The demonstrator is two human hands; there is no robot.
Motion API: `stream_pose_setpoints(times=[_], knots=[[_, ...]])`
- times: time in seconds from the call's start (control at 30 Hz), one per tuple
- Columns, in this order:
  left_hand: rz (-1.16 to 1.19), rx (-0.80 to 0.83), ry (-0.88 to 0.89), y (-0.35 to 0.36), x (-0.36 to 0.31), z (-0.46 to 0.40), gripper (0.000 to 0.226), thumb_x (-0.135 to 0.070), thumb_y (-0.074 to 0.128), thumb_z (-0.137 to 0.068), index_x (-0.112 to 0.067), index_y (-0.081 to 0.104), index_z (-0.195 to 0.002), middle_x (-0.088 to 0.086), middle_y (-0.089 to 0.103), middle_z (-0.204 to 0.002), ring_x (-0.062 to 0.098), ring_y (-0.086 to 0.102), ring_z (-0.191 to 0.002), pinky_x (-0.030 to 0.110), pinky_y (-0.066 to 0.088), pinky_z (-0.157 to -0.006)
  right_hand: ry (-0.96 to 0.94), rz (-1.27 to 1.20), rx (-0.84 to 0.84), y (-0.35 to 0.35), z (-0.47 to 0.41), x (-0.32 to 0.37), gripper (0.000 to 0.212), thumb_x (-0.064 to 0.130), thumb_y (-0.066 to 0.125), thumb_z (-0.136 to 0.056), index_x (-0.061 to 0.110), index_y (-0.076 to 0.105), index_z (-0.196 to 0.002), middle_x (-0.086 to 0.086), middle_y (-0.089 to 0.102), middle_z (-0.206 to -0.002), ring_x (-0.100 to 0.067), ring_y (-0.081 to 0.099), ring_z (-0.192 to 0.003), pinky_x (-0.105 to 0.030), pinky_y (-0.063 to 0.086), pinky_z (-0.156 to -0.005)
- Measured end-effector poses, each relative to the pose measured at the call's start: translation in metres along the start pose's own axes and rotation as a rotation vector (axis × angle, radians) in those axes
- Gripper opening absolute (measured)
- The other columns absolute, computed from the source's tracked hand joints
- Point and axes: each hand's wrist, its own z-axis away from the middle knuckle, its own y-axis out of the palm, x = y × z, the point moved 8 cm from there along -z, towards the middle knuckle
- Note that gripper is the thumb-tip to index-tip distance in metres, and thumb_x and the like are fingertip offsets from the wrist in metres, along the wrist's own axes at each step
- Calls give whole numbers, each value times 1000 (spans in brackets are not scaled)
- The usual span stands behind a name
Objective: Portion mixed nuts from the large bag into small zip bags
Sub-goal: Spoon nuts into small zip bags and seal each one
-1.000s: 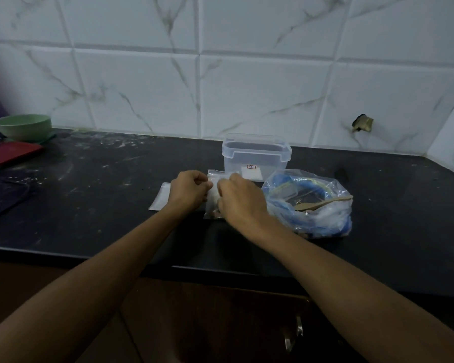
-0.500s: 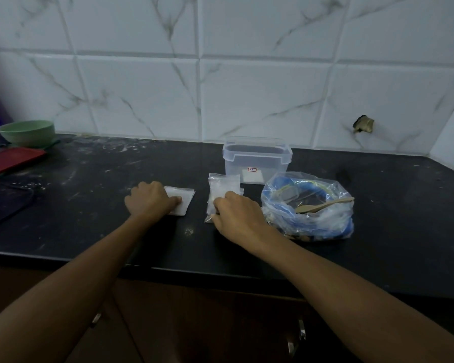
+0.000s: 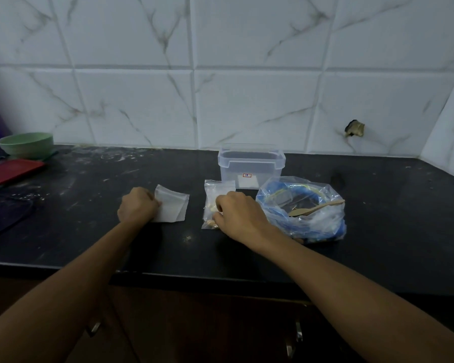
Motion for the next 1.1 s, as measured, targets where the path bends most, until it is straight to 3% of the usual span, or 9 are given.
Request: stream_pose_setpoints(times=[0.1, 0.23, 0.3, 0.43, 0.57, 0.73, 0.83, 0.93, 1.1], knots=[[-26, -45, 27, -7, 0, 0, 23, -27, 61, -93, -25, 68, -71, 13, 71, -90, 32, 67, -84, 45, 57, -81, 26, -59, -40, -11, -2, -4, 22, 27, 53, -94, 10, 66, -97, -8, 66, -97, -22, 63, -85, -30, 47, -71], [-29, -98, 90, -20, -8, 5, 21, -22, 55, -98, -21, 74, -107, 6, 71, -109, 28, 65, -92, 41, 54, -82, 79, -157, -51, -25, -10, -16, 17, 23, 55, -90, 12, 64, -82, -7, 68, -84, -22, 63, -80, -38, 54, -74], [48, -111, 158, -28, -18, 9, 21, -24, 57, -97, -18, 73, -110, 4, 71, -110, 27, 64, -94, 41, 53, -85, 90, -222, -32, -31, -14, -21, 14, 20, 56, -90, 13, 66, -81, -5, 69, -83, -20, 63, -79, -36, 54, -74], [215, -11, 365, -41, -69, 30, 16, -23, 58, -97, -15, 71, -100, 3, 65, -90, 19, 59, -83, 26, 44, -65, 120, -383, -30, -50, -25, -28, 25, 21, 58, -91, 12, 67, -112, -5, 71, -101, -20, 67, -89, -38, 55, -84], [294, 104, 560, -44, -129, 62, 13, -20, 59, -96, -18, 70, -91, 0, 67, -83, 10, 58, -76, 22, 44, -66, 107, -410, 41, -75, -34, -29, 46, 33, 61, -91, 15, 55, -133, -3, 67, -113, -17, 61, -99, -32, 48, -89], [465, 241, 606, -19, -172, 93, 10, -20, 63, -94, -19, 70, -88, -1, 69, -83, 8, 62, -76, 28, 53, -75, 127, -312, 16, -101, -25, -47, 17, 24, 64, -90, 10, 75, -90, -3, 71, -81, -18, 67, -80, -37, 56, -77], [380, 13, 583, -13, -181, 103, 11, -33, 66, -91, -24, 65, -96, -7, 67, -89, 12, 64, -87, 39, 54, -85, 210, -309, -56, -111, -13, -70, 18, 25, 69, -87, 9, 76, -84, -1, 69, -74, -15, 67, -73, -36, 58, -73], [355, -152, 642, -10, -200, 131, 20, -41, 60, -93, -24, 62, -82, -9, 63, -75, 11, 61, -75, 48, 52, -85, 296, -325, -147, -121, -1, -93, 27, 29, 75, -82, 1, 73, -80, -7, 71, -70, -12, 64, -62, -37, 59, -72], [641, 292, 492, 26, -229, 151, 42, -46, 56, -95, -7, 71, -90, 7, 72, -85, 22, 68, -86, 40, 56, -85, 366, -463, -148, -127, 15, -112, 38, 34, 76, -80, -3, 68, -77, -13, 71, -74, -28, 71, -72, -36, 59, -66]])
